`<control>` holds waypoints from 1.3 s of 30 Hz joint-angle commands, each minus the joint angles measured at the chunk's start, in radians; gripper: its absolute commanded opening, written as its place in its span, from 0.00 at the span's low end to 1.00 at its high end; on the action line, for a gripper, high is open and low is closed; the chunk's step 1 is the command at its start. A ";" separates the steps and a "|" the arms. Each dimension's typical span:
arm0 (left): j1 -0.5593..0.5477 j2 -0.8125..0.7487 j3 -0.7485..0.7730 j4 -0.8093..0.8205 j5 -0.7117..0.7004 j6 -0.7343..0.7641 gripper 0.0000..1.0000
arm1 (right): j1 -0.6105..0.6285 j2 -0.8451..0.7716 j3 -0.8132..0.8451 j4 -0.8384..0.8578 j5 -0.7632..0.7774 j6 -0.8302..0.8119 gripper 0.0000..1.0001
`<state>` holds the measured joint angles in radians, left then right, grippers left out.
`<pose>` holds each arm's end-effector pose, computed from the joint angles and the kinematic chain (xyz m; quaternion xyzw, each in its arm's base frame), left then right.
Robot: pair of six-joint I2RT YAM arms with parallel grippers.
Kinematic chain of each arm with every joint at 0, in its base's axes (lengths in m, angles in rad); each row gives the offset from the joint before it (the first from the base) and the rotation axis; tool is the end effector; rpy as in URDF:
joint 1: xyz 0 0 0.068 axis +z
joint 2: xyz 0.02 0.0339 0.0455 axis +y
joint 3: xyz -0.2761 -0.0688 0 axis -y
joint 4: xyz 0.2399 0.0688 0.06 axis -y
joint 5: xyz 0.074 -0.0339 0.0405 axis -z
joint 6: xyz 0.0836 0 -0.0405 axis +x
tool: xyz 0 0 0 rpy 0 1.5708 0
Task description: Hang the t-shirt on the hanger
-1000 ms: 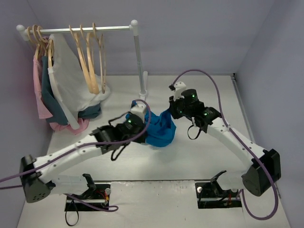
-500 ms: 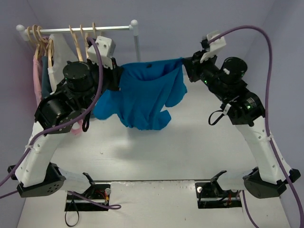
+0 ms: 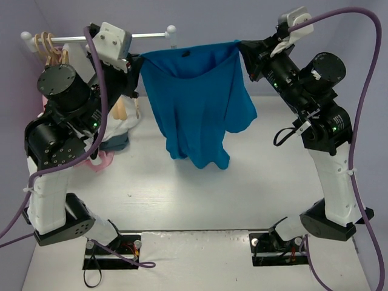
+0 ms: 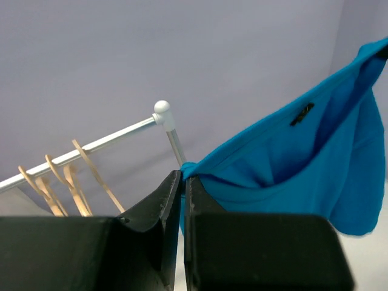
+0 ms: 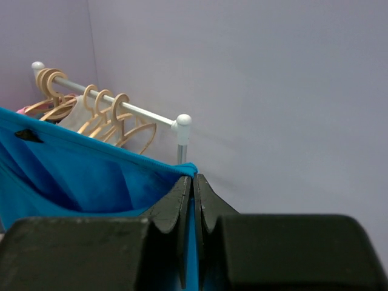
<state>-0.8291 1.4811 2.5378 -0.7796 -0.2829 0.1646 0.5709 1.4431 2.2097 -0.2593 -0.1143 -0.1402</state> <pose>0.1587 -0.1386 0.6691 0.1855 0.5781 -0.1774 0.7745 0.2080 0.1449 0.6733 -0.2224 0.4574 0.2122 0.8344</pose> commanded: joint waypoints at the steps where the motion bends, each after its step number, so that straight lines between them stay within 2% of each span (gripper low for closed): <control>1: 0.010 -0.128 -0.207 0.102 -0.046 -0.018 0.00 | 0.000 -0.087 -0.157 0.077 0.030 0.010 0.00; 4: 0.016 -0.248 -0.616 0.174 -0.117 -0.165 0.00 | 0.003 -0.165 -0.496 0.083 0.084 0.074 0.00; 9: 0.019 -0.387 -1.179 0.316 -0.162 -0.468 0.00 | 0.018 -0.269 -0.933 0.116 0.142 0.215 0.00; 12: 0.022 -0.434 -1.393 0.381 -0.167 -0.614 0.00 | 0.040 -0.297 -1.105 0.145 0.169 0.302 0.00; 13: 0.022 -0.445 -1.508 0.430 -0.171 -0.664 0.00 | 0.062 -0.299 -1.193 0.169 0.177 0.324 0.00; 17: 0.025 -0.453 -1.723 0.581 -0.146 -0.727 0.00 | 0.116 -0.249 -1.343 0.257 0.222 0.440 0.00; 21: 0.038 -0.396 -1.753 0.638 -0.129 -0.703 0.02 | 0.119 -0.158 -1.359 0.316 0.248 0.485 0.00; 27: 0.113 -0.316 -1.672 0.617 -0.065 -0.653 0.26 | 0.103 0.007 -1.283 0.327 0.262 0.481 0.00; 28: 0.115 -0.317 -1.646 0.606 -0.067 -0.644 0.31 | 0.103 0.019 -1.265 0.327 0.261 0.475 0.00; 30: 0.117 -0.332 -1.606 0.585 -0.058 -0.624 0.48 | 0.096 0.034 -1.246 0.325 0.260 0.467 0.00; 31: 0.117 -0.339 -1.591 0.574 -0.055 -0.617 0.49 | 0.096 0.034 -1.242 0.325 0.260 0.465 0.00; 33: 0.117 -0.365 -1.544 0.532 -0.016 -0.609 0.67 | 0.092 0.039 -1.242 0.325 0.263 0.459 0.00; 34: 0.117 -0.375 -1.514 0.504 0.019 -0.606 0.70 | 0.091 0.039 -1.243 0.325 0.262 0.456 0.00; 39: 0.109 -0.387 -1.319 0.314 0.092 -0.618 0.73 | 0.088 0.032 -1.249 0.325 0.256 0.452 0.00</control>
<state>-0.7132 1.1296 1.0489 -0.3467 -0.2536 -0.4564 0.6669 1.4979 0.9218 0.0190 0.1118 0.3153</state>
